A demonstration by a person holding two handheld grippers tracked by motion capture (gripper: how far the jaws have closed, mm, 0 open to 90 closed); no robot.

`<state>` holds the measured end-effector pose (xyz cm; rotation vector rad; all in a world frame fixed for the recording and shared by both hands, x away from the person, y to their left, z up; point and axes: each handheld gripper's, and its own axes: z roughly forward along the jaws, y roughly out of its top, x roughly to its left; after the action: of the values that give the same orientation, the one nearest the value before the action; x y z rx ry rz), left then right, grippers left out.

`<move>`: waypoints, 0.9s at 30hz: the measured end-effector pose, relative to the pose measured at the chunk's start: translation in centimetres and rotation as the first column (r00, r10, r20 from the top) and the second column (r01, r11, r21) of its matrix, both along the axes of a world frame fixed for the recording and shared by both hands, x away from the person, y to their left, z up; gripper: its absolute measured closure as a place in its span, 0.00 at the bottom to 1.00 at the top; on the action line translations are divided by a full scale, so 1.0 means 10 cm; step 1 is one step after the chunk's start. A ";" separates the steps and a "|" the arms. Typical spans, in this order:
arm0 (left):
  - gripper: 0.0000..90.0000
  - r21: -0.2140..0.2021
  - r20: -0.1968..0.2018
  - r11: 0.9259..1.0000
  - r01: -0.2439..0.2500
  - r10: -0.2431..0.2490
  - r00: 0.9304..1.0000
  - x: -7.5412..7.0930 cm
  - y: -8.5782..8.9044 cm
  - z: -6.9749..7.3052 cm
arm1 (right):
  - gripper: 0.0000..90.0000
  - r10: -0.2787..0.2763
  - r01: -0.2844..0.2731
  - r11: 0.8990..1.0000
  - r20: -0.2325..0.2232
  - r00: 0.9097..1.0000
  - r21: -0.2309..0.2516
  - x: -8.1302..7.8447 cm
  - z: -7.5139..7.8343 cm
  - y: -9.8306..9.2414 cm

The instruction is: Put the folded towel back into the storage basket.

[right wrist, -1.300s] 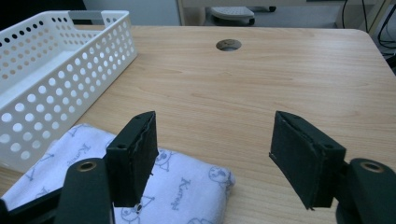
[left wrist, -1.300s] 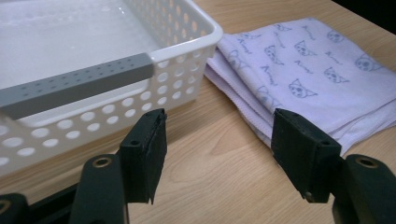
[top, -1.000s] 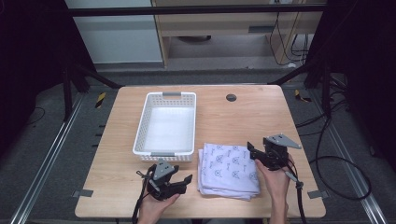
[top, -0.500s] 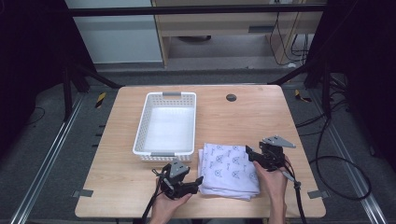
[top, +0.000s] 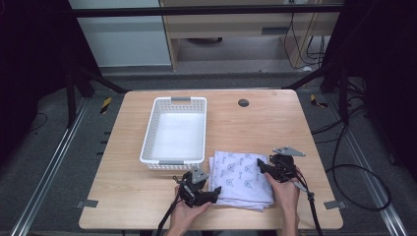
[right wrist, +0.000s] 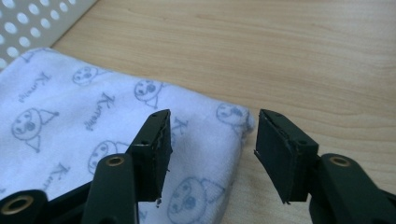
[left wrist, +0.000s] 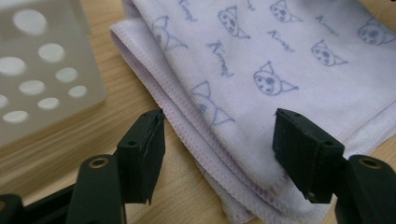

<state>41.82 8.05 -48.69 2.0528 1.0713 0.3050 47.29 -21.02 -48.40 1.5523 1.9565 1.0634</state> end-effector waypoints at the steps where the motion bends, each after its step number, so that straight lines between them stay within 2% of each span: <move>1: 0.37 0.004 -0.006 1.000 0.001 -0.001 1.000 0.01 -0.01 -0.02 | 0.52 0.004 -0.004 1.000 -0.004 1.000 -0.004 0.01 -0.02 0.00; 6: 0.38 0.014 -0.023 1.000 -0.005 0.005 1.000 0.02 -0.03 -0.08 | 0.53 0.008 -0.008 1.000 -0.028 1.000 -0.005 0.03 -0.10 0.00; 11: 0.38 0.007 -0.047 1.000 -0.009 0.009 0.999 0.04 -0.04 -0.11 | 0.54 0.006 -0.005 1.000 -0.042 0.999 0.018 0.04 -0.15 0.00; 18: 0.42 0.009 -0.042 1.000 0.006 -0.006 0.999 0.04 -0.06 -0.11 | 0.59 0.018 -0.015 0.999 -0.069 0.997 0.051 0.07 -0.18 -0.02; 22: 0.51 -0.008 -0.058 1.000 0.019 -0.019 0.998 0.04 -0.07 -0.11 | 0.64 0.027 -0.019 0.996 -0.087 0.996 0.085 0.08 -0.18 -0.04; 27: 0.63 -0.038 -0.100 0.999 0.021 -0.024 0.995 0.07 -0.07 -0.10 | 0.70 0.031 -0.022 0.995 -0.093 0.995 0.096 0.08 -0.18 -0.03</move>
<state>42.47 7.37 -49.68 2.0637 1.1051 0.1703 48.12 -21.32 -50.15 1.6595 2.0203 1.1276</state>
